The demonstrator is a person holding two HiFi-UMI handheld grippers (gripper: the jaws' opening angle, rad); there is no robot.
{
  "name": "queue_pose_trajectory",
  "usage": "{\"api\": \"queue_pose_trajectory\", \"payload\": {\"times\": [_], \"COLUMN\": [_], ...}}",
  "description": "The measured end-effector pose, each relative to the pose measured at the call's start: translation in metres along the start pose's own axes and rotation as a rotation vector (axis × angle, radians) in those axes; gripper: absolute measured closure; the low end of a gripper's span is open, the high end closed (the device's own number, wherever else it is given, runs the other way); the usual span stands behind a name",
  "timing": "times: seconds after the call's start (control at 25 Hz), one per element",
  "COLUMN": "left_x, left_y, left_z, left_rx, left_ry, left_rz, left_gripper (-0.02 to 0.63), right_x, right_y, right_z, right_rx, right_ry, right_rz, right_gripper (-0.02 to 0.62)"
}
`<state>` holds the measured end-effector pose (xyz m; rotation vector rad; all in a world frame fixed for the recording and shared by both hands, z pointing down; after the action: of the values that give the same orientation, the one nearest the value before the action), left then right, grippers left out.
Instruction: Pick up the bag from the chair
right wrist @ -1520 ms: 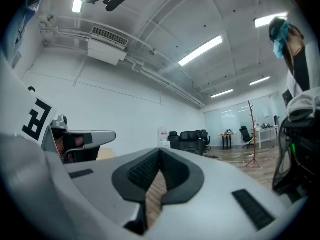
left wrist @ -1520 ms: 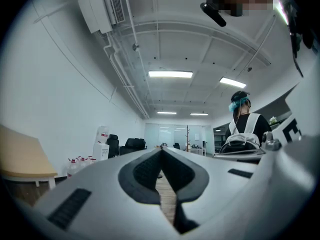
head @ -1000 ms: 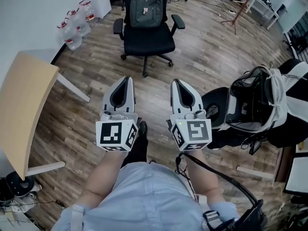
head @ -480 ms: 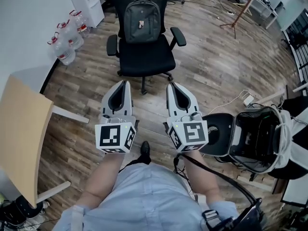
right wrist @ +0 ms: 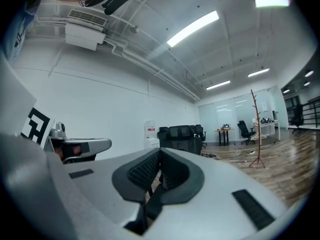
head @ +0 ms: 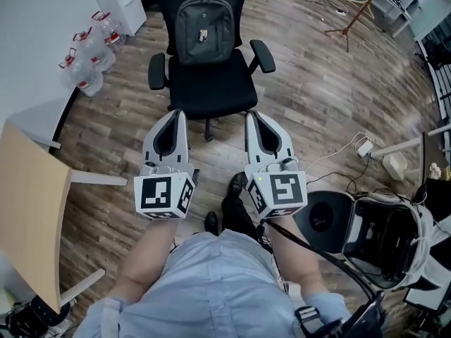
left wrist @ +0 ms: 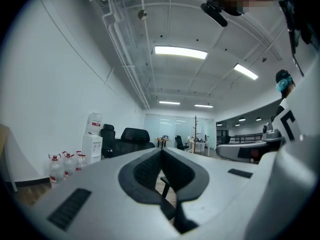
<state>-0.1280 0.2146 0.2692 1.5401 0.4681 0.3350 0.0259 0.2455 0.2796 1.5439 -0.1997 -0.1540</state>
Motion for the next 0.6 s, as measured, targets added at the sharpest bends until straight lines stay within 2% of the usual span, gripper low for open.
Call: {"api": "queue_pose_trajectory", "payload": {"times": [0.28, 0.6], "left_x": [-0.013, -0.042], "left_y": [0.022, 0.036], "left_z": [0.08, 0.173], "left_rx": [-0.025, -0.069], "left_ry": [-0.023, -0.098], "left_rz": [0.014, 0.009], "left_gripper": [0.604, 0.604], "right_x": [0.049, 0.093], "right_y": [0.017, 0.038], "right_z": [0.074, 0.176], "right_rx": [-0.004, -0.066], "right_ry": [-0.029, -0.127], "right_rz": [0.016, 0.026], "right_gripper": [0.594, 0.594]}}
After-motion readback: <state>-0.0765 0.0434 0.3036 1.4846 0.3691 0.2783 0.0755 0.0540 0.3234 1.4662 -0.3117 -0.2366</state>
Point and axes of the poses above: the fingertips, and each gripper's own axes: z forward along the fingers, x to its right, y out of its underside, the point moved 2 cm from there along -z, backward along the fingers, and after that the axes turned 3 degrees about -z, right-handed, at the moved point
